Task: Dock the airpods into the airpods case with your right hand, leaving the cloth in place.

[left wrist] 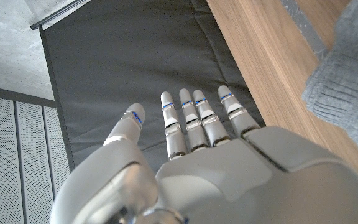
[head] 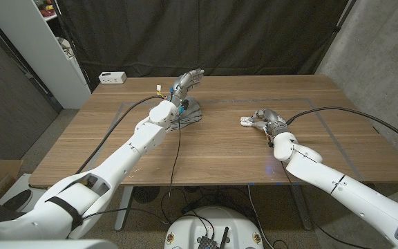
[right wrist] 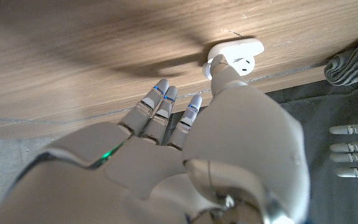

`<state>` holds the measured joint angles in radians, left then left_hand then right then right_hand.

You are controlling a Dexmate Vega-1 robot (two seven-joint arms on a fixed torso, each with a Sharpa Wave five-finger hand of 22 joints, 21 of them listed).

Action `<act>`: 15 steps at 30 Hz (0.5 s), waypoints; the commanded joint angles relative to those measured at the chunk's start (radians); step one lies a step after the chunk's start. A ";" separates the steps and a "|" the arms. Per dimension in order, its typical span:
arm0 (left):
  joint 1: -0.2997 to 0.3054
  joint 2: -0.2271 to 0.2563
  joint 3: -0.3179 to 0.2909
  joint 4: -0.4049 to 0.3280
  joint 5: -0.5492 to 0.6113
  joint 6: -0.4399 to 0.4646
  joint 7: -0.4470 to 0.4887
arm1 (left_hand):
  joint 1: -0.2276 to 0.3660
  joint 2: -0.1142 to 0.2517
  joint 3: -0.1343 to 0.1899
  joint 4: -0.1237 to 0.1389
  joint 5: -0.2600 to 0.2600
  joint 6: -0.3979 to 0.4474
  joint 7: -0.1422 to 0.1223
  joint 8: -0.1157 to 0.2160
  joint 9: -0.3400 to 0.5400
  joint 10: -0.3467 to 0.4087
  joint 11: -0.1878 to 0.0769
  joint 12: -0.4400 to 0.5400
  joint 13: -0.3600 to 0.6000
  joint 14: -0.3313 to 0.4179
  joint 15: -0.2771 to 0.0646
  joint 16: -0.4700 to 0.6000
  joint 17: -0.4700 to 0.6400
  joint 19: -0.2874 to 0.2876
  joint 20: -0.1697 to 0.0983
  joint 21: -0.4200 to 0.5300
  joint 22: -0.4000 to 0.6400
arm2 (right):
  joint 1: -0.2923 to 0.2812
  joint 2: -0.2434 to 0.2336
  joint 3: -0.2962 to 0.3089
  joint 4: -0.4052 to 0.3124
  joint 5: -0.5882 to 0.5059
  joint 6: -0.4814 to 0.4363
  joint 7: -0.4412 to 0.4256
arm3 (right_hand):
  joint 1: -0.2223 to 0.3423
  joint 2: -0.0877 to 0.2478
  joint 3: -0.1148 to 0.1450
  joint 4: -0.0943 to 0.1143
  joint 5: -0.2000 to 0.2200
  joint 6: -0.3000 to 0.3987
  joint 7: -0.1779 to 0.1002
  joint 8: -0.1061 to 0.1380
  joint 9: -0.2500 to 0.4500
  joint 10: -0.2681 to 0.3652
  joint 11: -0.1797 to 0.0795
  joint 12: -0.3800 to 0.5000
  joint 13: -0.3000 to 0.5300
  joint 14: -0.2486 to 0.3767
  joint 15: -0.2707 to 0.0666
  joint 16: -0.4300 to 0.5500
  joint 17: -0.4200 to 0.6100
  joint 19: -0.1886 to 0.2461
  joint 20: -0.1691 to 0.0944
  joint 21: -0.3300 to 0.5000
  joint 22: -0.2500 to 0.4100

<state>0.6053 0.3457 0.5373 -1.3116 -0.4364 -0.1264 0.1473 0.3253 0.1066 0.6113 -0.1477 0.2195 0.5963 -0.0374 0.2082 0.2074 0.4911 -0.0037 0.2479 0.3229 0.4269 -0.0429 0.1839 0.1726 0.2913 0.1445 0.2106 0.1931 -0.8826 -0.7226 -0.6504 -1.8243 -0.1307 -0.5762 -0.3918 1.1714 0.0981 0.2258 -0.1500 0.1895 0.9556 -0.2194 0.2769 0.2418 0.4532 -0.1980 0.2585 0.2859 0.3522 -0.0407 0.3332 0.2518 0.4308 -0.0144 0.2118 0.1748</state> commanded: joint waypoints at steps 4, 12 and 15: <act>-0.005 -0.007 0.004 0.012 0.002 0.000 -0.003 | -0.001 -0.004 0.002 -0.003 0.006 0.008 0.001 -0.003 0.002 0.005 0.003 0.004 0.002 -0.004 0.001 0.001 0.001 -0.001 0.004 0.007 0.001 | 0.027 0.001 -0.016 0.037 -0.008 0.022 0.028 | 0.020 0.006 0.006 -0.010 0.000 0.002 -0.002 -0.006 -0.001 -0.005 -0.007 -0.004 0.004 -0.008 -0.180 -0.001 0.006 -0.003 -0.003 0.002 0.005; -0.006 -0.011 0.004 0.016 0.002 0.001 0.003 | -0.002 -0.004 0.002 -0.003 0.006 0.009 0.001 -0.003 0.002 0.006 0.001 0.004 0.003 -0.003 -0.001 0.001 0.001 -0.001 0.004 0.008 0.001 | 0.043 0.002 -0.026 0.065 -0.016 0.041 0.043 | 0.032 0.010 0.009 -0.013 0.000 0.011 -0.002 -0.009 -0.004 -0.003 -0.009 -0.004 0.005 -0.009 -0.181 0.002 0.008 -0.005 -0.005 0.001 0.005; -0.007 -0.012 0.005 0.023 0.001 -0.007 -0.005 | -0.002 -0.004 0.002 -0.003 0.006 0.010 0.001 -0.002 0.002 0.006 0.002 0.004 0.003 -0.002 0.000 0.002 0.001 -0.001 0.003 0.008 0.001 | 0.046 0.002 -0.028 0.071 -0.021 0.047 0.045 | 0.034 0.011 0.009 -0.013 -0.001 0.015 -0.002 -0.009 -0.005 -0.003 -0.010 -0.005 0.006 -0.010 -0.180 0.002 0.009 -0.007 -0.006 0.000 0.005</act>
<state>0.6007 0.3384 0.5406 -1.2988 -0.4351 -0.1273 0.1450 0.3254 0.1067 0.6113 -0.1477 0.2195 0.5963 -0.0373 0.2083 0.2072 0.4911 -0.0037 0.2479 0.3228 0.4269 -0.0429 0.1839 0.1726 0.2913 0.1444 0.2147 0.1930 -0.8554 -0.7224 -0.6648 -1.7858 -0.1383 -0.5530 -0.3636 1.1961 0.1094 0.2333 -0.1573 0.1895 0.9603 -0.2225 0.2698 0.2368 0.4479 -0.2033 0.2549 0.2887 0.3485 -0.0446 0.3332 0.2582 0.4270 -0.0181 0.2118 0.1747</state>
